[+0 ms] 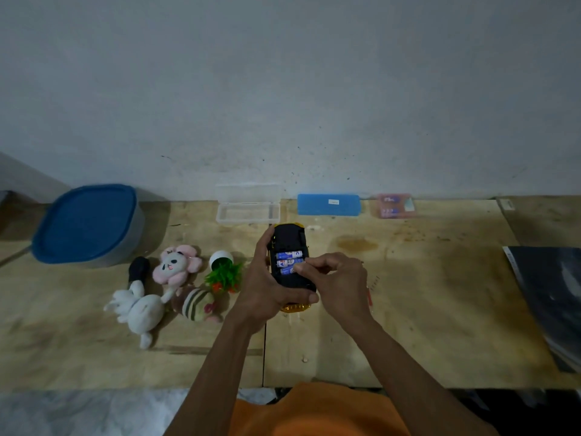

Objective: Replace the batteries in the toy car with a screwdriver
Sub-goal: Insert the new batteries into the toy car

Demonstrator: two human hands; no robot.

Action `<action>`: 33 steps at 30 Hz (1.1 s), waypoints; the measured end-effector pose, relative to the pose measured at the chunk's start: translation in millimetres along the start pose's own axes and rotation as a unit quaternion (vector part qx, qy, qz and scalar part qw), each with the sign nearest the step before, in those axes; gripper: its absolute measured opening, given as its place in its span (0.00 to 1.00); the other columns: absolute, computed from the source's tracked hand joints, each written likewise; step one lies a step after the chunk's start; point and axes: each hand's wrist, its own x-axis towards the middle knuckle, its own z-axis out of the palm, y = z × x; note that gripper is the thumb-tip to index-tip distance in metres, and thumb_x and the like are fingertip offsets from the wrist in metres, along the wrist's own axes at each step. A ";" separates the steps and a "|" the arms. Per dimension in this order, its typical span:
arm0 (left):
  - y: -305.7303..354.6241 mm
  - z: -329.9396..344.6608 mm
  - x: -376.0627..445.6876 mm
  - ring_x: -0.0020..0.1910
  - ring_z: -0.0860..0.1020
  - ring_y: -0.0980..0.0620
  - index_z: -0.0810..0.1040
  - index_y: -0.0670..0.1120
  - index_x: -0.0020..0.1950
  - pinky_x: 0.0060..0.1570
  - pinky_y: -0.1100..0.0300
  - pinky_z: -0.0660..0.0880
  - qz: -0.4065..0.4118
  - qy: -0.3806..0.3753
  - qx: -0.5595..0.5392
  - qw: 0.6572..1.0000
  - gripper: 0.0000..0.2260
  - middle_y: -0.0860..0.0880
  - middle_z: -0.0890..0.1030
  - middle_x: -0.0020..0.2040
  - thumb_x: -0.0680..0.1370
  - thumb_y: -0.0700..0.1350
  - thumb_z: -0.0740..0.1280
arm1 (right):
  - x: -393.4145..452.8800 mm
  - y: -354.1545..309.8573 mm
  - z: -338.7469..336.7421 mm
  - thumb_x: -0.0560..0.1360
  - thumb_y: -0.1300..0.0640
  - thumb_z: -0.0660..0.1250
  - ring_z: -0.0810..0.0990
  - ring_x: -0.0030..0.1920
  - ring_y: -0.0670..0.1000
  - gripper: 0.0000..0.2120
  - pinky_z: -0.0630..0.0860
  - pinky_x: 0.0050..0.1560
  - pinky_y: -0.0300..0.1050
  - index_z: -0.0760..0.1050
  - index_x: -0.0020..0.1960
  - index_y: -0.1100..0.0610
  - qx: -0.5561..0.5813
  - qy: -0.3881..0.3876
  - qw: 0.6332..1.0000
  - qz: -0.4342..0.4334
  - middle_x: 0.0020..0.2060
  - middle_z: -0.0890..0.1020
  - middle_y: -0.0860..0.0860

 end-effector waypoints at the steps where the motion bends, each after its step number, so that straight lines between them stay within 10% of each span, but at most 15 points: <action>1: -1.0 -0.8 -0.1 0.59 0.83 0.47 0.59 0.57 0.79 0.52 0.40 0.82 -0.002 -0.001 0.001 1.000 0.60 0.60 0.80 0.60 0.56 0.23 0.81 | 0.2 2.4 1.8 0.67 0.52 0.80 0.82 0.39 0.44 0.08 0.80 0.42 0.41 0.86 0.42 0.55 -0.014 -0.001 1.000 -0.004 0.39 0.83 0.48; 6: -5.7 -4.4 -0.9 0.60 0.82 0.45 0.58 0.57 0.79 0.54 0.34 0.80 -0.009 0.002 0.011 1.000 0.60 0.62 0.81 0.60 0.56 0.24 0.81 | -2.0 10.6 4.2 0.70 0.52 0.78 0.81 0.39 0.44 0.06 0.80 0.41 0.42 0.85 0.40 0.54 -0.051 -0.019 0.998 -0.031 0.38 0.82 0.48; 12: -4.3 -1.8 -2.9 0.61 0.81 0.44 0.59 0.57 0.79 0.50 0.36 0.81 0.005 0.001 0.022 1.000 0.60 0.53 0.74 0.69 0.56 0.26 0.82 | 4.7 4.9 -8.3 0.64 0.57 0.82 0.86 0.40 0.51 0.13 0.80 0.35 0.42 0.80 0.40 0.59 0.114 -0.081 0.976 0.168 0.38 0.86 0.54; 17: -2.8 1.5 -4.1 0.61 0.81 0.43 0.60 0.56 0.79 0.46 0.39 0.83 0.026 -0.012 0.029 0.999 0.60 0.51 0.73 0.71 0.56 0.23 0.81 | 7.7 3.3 -8.8 0.61 0.61 0.84 0.87 0.44 0.58 0.17 0.84 0.43 0.59 0.77 0.41 0.61 0.124 -0.072 0.969 0.203 0.41 0.86 0.60; 22: -5.7 4.7 -4.8 0.60 0.82 0.43 0.60 0.57 0.79 0.48 0.38 0.82 0.018 -0.011 0.023 1.000 0.60 0.49 0.72 0.72 0.56 0.24 0.82 | 13.0 -2.5 -8.6 0.60 0.59 0.85 0.86 0.41 0.54 0.19 0.81 0.34 0.43 0.78 0.42 0.60 0.079 -0.058 0.974 0.203 0.40 0.86 0.57; 33: -8.0 12.1 -6.3 0.59 0.82 0.48 0.59 0.55 0.79 0.45 0.48 0.83 0.030 -0.031 0.055 0.998 0.58 0.54 0.74 0.69 0.57 0.22 0.80 | 4.5 1.3 -3.8 0.63 0.44 0.81 0.85 0.37 0.49 0.22 0.80 0.35 0.42 0.78 0.46 0.57 -0.035 0.002 0.991 0.128 0.37 0.84 0.52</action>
